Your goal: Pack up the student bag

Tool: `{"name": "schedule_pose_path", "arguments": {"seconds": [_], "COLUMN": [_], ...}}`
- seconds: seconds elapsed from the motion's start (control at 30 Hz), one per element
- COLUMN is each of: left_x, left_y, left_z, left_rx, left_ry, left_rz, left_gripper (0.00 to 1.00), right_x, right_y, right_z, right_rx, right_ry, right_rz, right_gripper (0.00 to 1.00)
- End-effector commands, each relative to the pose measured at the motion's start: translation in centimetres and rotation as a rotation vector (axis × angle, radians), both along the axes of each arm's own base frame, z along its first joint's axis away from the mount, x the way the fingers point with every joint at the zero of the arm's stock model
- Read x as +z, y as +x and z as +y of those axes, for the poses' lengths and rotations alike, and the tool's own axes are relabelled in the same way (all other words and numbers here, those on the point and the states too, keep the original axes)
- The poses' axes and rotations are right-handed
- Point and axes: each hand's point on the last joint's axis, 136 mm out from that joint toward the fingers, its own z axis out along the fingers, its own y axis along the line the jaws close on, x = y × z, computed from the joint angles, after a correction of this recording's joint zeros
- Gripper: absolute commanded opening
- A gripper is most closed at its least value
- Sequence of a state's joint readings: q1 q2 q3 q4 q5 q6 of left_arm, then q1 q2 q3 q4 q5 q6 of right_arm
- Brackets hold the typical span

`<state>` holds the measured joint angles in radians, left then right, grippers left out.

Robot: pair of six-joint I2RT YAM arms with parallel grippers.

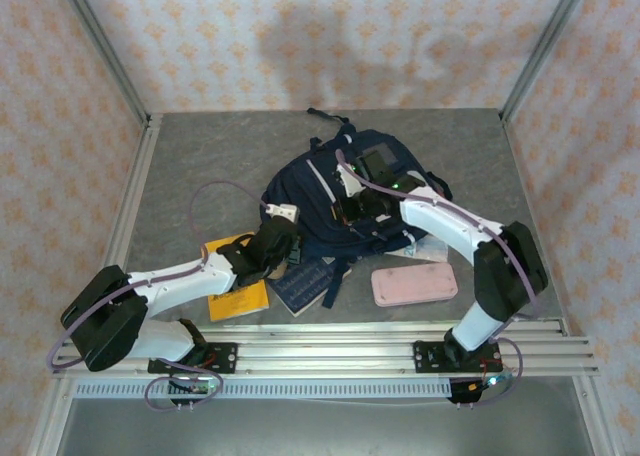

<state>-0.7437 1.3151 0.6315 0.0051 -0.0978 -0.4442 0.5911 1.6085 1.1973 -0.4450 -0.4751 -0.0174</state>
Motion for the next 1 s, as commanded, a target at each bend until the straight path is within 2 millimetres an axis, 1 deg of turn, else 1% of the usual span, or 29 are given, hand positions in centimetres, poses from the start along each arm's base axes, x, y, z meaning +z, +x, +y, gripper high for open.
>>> {"name": "schedule_pose_path", "arguments": {"seconds": [0.0,0.07,0.17,0.23,0.27,0.33,0.37,0.4,0.47,0.53,0.63,0.7,0.83,0.97], "left_x": [-0.2,0.3,0.8,1.0,1.0,1.0,0.9,0.9,1.0,1.2,1.6,2.0,2.6,2.7], "left_y": [1.3,1.8,2.4,2.5,2.5,2.2,2.1,2.0,1.6,1.3,0.9,0.8,0.7,0.6], "left_z": [2.8,3.2,3.8,3.2,2.9,1.7,1.3,1.0,0.6,0.3,0.1,0.0,-0.3,-0.4], "left_rx": [0.124,0.141,0.166,0.141,0.124,0.078,0.06,0.043,0.019,0.002,-0.019,-0.028,-0.042,-0.049], "left_ry": [0.048,0.046,0.024,-0.021,-0.038,-0.087,-0.104,-0.123,-0.153,-0.179,-0.211,-0.224,-0.243,-0.249], "left_rz": [-0.035,-0.054,-0.07,-0.069,-0.069,-0.064,-0.06,-0.06,-0.065,-0.073,-0.085,-0.095,-0.106,-0.11], "left_gripper": [0.0,0.0,0.0,0.0,0.0,0.0,0.0,0.0,0.0,0.0,0.0,0.0,0.0,0.0], "right_x": [1.9,2.2,2.0,1.9,1.9,2.3,2.6,2.9,3.4,3.4,3.0,2.7,2.0,0.8], "right_y": [-1.2,-1.4,-1.3,-1.0,-0.8,-0.4,-0.4,-0.4,-1.1,-2.3,-4.6,-5.3,-5.9,-5.6], "right_z": [-0.8,-1.1,-1.7,-1.9,-2.0,-2.1,-2.1,-2.1,-1.5,-0.7,0.8,1.9,4.3,6.1], "right_rx": [0.034,0.038,0.03,0.016,0.004,-0.017,-0.025,-0.031,0.008,0.089,0.239,0.292,0.348,0.367], "right_ry": [0.003,-0.002,-0.031,-0.046,-0.052,-0.061,-0.059,-0.055,-0.037,-0.053,-0.088,-0.095,-0.136,-0.213], "right_rz": [-0.053,-0.075,-0.096,-0.103,-0.109,-0.128,-0.136,-0.146,-0.165,-0.236,-0.337,-0.382,-0.46,-0.517], "right_gripper": [0.0,0.0,0.0,0.01,0.09,0.31,0.37,0.4,0.42,0.44,0.47,0.47,0.48,0.5]}}
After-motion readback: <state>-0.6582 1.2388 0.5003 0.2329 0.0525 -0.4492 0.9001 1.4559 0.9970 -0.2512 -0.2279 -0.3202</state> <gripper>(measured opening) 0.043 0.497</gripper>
